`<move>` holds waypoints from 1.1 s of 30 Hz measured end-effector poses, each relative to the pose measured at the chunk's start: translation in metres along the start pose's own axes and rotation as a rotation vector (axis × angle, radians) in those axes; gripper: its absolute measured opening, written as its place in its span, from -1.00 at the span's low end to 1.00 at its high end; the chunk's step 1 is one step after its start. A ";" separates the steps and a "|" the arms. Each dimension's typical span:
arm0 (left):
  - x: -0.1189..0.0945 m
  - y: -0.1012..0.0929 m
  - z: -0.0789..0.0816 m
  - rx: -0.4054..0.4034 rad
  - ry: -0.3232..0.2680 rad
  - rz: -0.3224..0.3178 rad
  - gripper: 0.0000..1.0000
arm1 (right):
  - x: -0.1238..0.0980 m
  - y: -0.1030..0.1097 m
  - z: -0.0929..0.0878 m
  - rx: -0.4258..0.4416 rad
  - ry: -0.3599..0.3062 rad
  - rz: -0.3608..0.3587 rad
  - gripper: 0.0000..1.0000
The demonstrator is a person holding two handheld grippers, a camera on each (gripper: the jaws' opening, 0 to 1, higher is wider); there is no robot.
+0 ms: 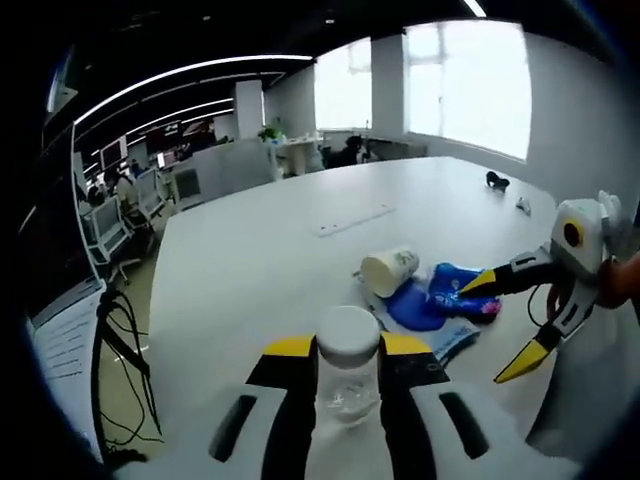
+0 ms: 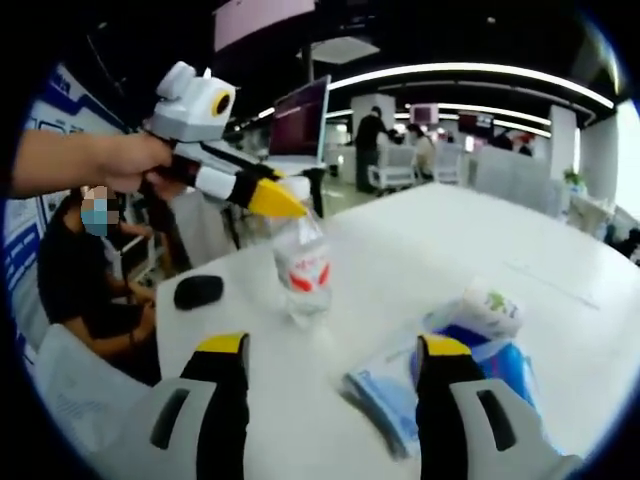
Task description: Arrange the tabletop items into an orderly group along one side of the table until the central work area is clear of visible clutter.
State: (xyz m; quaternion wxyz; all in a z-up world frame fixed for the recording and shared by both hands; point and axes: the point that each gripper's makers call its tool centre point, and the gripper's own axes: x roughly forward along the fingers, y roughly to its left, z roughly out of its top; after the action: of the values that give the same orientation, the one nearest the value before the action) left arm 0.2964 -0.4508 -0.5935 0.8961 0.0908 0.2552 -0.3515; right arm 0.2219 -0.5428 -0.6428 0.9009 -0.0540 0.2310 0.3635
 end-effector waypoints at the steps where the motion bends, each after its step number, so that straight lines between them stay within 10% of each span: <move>1: 0.001 0.001 -0.003 -0.004 0.015 0.019 -0.54 | 0.002 0.001 0.002 -0.004 -0.001 0.006 0.29; 33: -0.016 0.016 -0.022 0.069 0.060 0.088 -0.43 | 0.063 0.041 0.025 -0.086 0.030 0.174 0.28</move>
State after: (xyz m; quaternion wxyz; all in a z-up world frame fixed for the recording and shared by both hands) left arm 0.2892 -0.4221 -0.6041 0.8990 0.1433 0.2655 -0.3176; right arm 0.2435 -0.4665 -0.6461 0.8592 -0.0776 0.2323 0.4493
